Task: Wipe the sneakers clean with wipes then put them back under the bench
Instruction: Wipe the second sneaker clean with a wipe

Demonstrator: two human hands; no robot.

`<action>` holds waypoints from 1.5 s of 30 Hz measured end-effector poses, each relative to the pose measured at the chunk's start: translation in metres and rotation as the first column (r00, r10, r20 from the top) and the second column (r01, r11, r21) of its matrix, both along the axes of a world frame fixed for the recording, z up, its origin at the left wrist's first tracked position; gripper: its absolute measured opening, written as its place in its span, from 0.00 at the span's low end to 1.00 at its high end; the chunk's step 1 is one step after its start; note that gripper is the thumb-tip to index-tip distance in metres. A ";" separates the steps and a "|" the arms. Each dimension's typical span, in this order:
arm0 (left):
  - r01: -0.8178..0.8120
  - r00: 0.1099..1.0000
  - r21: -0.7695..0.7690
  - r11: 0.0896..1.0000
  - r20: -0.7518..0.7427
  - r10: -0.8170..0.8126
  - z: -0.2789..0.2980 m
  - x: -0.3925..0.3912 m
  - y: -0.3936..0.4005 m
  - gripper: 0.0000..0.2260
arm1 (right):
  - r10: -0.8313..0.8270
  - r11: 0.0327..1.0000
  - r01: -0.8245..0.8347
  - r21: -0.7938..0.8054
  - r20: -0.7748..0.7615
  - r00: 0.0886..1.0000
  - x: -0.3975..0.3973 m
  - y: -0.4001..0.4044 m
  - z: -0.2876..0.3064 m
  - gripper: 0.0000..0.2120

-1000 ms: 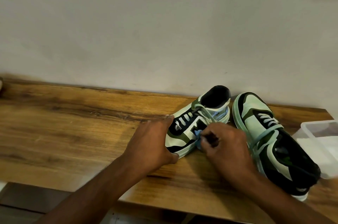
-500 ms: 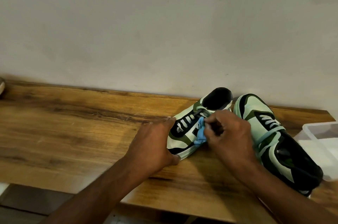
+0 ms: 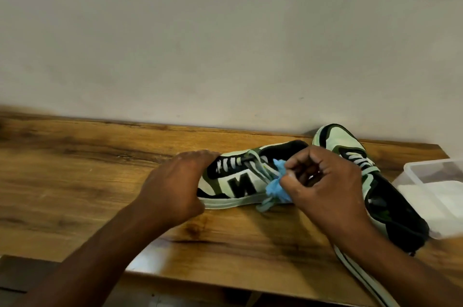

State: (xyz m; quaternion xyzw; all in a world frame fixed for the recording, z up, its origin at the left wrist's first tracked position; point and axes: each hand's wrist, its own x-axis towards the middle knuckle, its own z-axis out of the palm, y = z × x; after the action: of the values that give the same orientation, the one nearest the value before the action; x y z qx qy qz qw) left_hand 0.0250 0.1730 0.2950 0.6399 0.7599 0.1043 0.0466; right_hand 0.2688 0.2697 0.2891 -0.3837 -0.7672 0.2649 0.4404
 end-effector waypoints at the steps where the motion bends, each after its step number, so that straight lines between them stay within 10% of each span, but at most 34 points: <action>1: -0.004 1.000 -0.013 1.000 -0.028 0.004 0.001 -0.001 0.000 0.47 | -0.028 1.000 0.028 0.008 0.012 1.000 0.003 0.002 -0.001 0.10; 13: -0.113 0.993 0.187 0.976 0.042 0.107 -0.017 0.064 0.021 0.55 | -0.051 0.966 -0.011 0.257 0.234 0.971 0.006 -0.003 -0.018 0.12; 32: -0.170 0.982 0.068 0.983 0.096 0.163 -0.016 0.041 0.032 0.45 | -0.067 0.985 0.059 0.160 0.046 0.997 -0.010 0.009 -0.030 0.11; 45: -0.162 0.985 0.071 0.984 0.065 0.157 -0.019 0.040 0.036 0.36 | -0.008 0.983 -0.038 0.182 0.246 0.969 -0.019 0.007 -0.021 0.10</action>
State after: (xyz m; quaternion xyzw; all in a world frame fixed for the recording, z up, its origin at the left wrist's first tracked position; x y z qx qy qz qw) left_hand 0.0646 0.2090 0.2762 0.5749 0.8025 0.1555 0.0363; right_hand 0.2493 0.2771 0.2682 -0.3648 -0.8400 0.1462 0.3740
